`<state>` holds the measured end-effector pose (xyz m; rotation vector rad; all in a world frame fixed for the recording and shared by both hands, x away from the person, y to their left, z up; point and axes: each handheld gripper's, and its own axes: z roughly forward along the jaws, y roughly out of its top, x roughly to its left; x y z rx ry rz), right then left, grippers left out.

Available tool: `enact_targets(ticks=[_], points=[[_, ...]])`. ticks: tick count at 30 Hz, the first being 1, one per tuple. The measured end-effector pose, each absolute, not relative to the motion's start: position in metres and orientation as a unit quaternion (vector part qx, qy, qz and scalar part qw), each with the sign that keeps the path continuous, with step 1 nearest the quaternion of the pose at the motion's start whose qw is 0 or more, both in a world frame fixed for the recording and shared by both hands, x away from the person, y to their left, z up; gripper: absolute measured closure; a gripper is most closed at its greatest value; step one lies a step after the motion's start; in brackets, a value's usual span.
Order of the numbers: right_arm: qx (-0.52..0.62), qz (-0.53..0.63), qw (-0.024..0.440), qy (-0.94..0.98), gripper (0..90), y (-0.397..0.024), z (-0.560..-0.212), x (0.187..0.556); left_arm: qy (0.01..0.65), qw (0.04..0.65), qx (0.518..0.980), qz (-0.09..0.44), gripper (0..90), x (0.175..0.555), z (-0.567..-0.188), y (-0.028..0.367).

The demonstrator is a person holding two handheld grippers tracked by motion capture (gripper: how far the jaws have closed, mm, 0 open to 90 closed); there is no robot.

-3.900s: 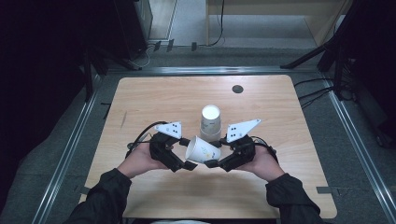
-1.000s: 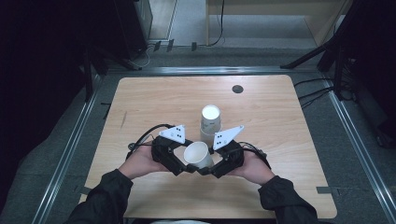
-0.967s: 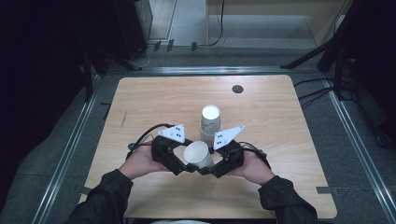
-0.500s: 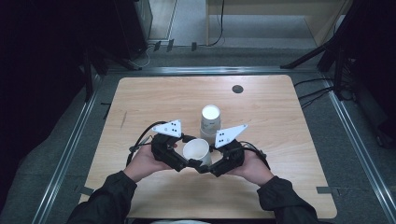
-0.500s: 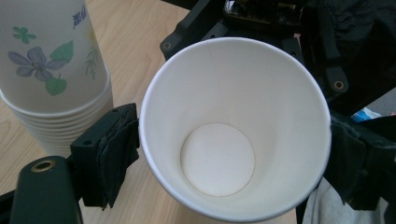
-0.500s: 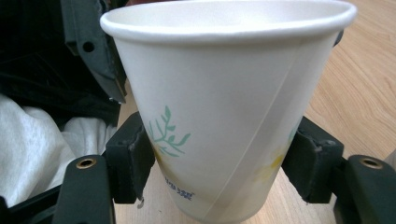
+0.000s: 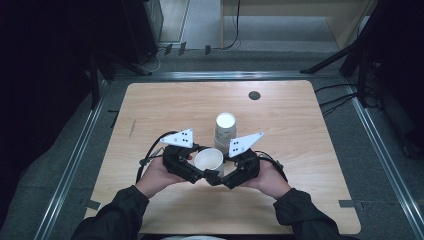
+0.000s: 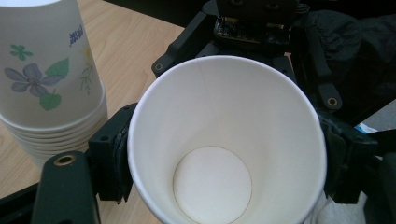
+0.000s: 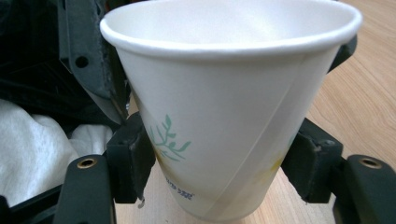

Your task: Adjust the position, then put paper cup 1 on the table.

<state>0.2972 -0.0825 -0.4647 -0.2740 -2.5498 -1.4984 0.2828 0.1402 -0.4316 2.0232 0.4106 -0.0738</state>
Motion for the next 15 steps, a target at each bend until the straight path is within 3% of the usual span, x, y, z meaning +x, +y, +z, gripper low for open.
enact_targets(ticks=[6, 11, 15], points=[[-0.090, -0.501, 0.090, -0.856, 31.4, -0.082, -0.466, 0.299, 0.171, 0.505, 0.845, -0.029, 22.9, 0.283, -0.432, 0.141], [-0.087, -0.490, 0.074, -0.864, 22.1, -0.079, -0.468, 0.296, 0.176, 0.510, 0.842, -0.024, 22.9, 0.283, -0.430, 0.146], [-0.099, -0.475, 0.063, -0.872, 22.1, -0.078, -0.471, 0.298, 0.179, 0.513, 0.840, -0.017, 23.0, 0.284, -0.426, 0.153]])
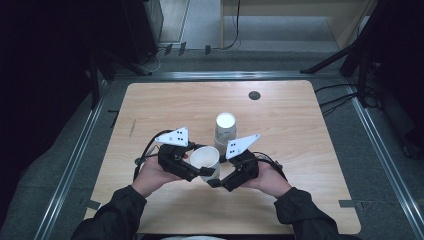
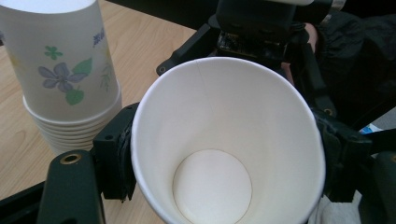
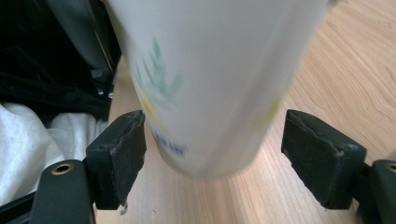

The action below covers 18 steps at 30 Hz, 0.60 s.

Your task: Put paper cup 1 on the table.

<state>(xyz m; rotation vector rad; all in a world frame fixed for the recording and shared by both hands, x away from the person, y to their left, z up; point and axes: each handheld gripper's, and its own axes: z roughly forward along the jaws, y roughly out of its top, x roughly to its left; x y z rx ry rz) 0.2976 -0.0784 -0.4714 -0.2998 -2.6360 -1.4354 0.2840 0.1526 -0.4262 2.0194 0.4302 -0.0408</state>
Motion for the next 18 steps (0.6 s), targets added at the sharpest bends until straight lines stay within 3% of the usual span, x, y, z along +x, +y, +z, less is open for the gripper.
enact_targets(ticks=[18], points=[[-0.113, -0.456, 0.024, -0.883, 22.0, -0.084, -0.477, 0.299, 0.203, 0.495, 0.845, 0.006, 23.0, 0.297, -0.427, 0.178]])
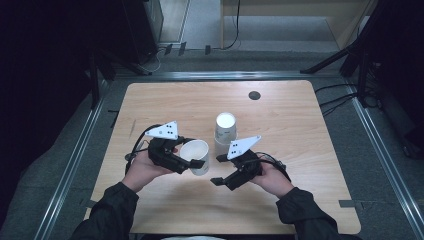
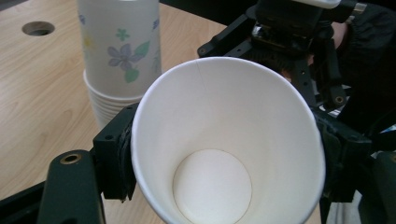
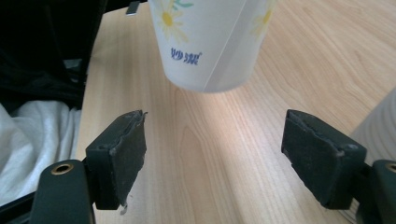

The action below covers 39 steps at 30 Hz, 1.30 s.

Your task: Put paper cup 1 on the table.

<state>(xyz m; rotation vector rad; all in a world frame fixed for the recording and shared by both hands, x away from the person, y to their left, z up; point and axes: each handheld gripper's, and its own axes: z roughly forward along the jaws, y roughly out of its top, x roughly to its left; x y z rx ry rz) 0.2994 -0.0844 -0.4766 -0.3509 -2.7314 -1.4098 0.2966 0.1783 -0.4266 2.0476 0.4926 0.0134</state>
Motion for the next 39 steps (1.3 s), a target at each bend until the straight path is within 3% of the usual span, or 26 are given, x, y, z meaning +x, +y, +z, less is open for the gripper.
enact_targets(ticks=[14, 39], points=[[-0.138, -0.441, -0.015, -0.887, 22.2, -0.092, -0.481, 0.308, 0.227, 0.479, 0.848, 0.016, 22.9, 0.307, -0.433, 0.198], [-0.141, -0.421, -0.012, -0.896, 23.0, -0.091, -0.486, 0.309, 0.299, 0.441, 0.844, 0.056, 22.8, 0.331, -0.449, 0.241]])
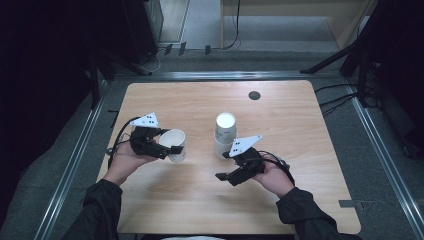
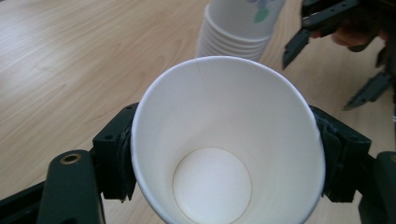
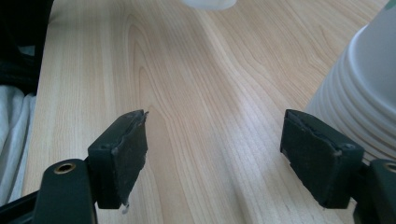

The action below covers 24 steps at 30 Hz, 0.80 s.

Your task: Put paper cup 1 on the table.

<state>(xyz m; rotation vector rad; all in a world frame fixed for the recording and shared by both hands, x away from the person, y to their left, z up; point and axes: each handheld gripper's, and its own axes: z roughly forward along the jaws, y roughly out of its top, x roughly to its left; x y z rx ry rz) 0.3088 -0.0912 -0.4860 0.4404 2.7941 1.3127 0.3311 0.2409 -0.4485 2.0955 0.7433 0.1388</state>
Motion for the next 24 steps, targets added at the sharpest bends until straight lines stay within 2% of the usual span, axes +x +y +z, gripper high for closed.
enact_targets(ticks=[12, 19, 24], points=[[0.135, 0.421, 0.007, 0.897, 23.0, -0.088, -0.486, 0.309, 0.344, 0.423, 0.834, 0.085, 22.8, 0.343, -0.461, 0.268], [0.126, 0.418, 0.003, 0.900, 23.0, -0.084, -0.487, 0.310, 0.372, 0.391, 0.835, 0.109, 22.0, 0.348, -0.471, 0.285], [0.122, 0.416, 0.002, 0.901, 23.0, -0.081, -0.487, 0.310, 0.402, 0.392, 0.819, 0.114, 21.7, 0.352, -0.476, 0.301]])
